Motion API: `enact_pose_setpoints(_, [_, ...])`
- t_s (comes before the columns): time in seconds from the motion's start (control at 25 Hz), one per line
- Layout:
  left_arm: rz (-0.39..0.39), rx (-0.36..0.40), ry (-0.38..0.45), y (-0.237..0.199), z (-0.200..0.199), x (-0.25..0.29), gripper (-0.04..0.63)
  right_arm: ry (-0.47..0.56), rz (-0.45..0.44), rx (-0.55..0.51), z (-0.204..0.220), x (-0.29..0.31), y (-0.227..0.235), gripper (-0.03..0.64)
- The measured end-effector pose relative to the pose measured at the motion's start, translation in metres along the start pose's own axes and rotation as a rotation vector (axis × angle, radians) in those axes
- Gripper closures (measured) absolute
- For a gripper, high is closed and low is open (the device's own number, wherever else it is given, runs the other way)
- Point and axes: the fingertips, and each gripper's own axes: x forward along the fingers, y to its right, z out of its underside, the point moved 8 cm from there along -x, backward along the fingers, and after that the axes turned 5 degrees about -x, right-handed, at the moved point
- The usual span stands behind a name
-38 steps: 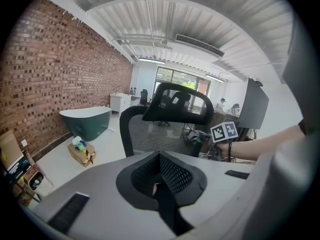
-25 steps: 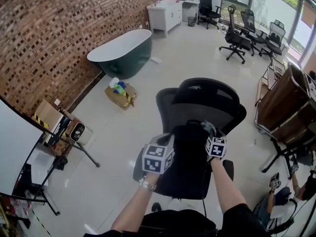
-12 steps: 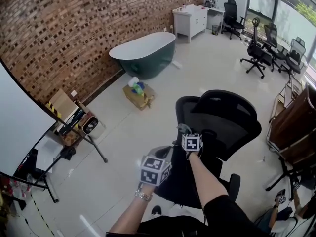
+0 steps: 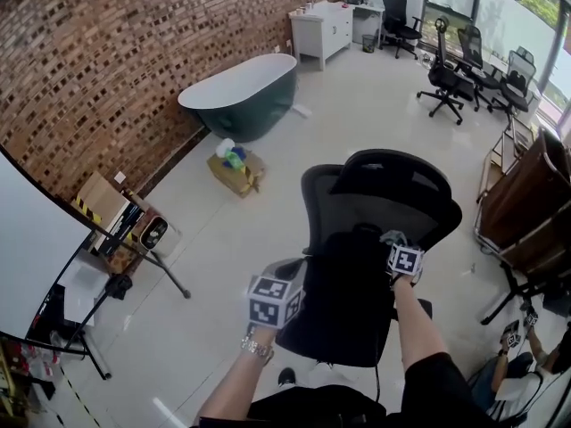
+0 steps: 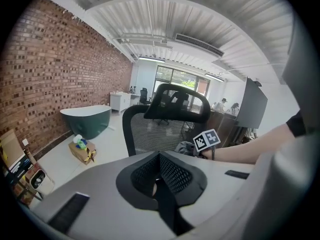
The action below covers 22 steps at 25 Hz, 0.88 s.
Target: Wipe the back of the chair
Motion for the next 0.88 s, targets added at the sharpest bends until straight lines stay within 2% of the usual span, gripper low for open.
enact_pose_setpoints(0.08, [0.018, 0.008, 0.001, 0.005, -0.002, 0.003, 0.592, -0.019, 0.065, 0.034, 0.015, -0.004, 0.048, 0.575])
enact_pose_setpoints(0.2, [0.034, 0.012, 0.003, 0.013, -0.001, 0.006, 0.594, -0.045, 0.123, 0.144, 0.037, -0.015, 0.109, 0.575])
enact_pose_setpoints(0.32, [0.026, 0.006, -0.001, 0.013, 0.003, 0.01, 0.593, -0.033, 0.094, 0.198, 0.046, -0.024, 0.118, 0.577])
enact_pose_setpoints(0.44, [0.015, -0.003, -0.003, 0.011, 0.004, 0.012, 0.594, -0.007, -0.037, 0.152, 0.049, -0.03, 0.063, 0.575])
enact_pose_setpoints(0.6, [0.003, -0.009, -0.005, 0.011, 0.005, 0.005, 0.593, 0.029, -0.298, 0.054, 0.045, -0.028, -0.067, 0.575])
enact_pose_setpoints(0.76, [-0.027, -0.016, -0.005, 0.007, 0.009, -0.006, 0.594, 0.022, -0.43, -0.033, 0.032, -0.006, -0.172, 0.575])
enact_pose_setpoints(0.88, [-0.074, -0.025, -0.013, -0.002, 0.019, -0.019, 0.594, 0.003, -0.486, -0.073, 0.021, 0.013, -0.222, 0.575])
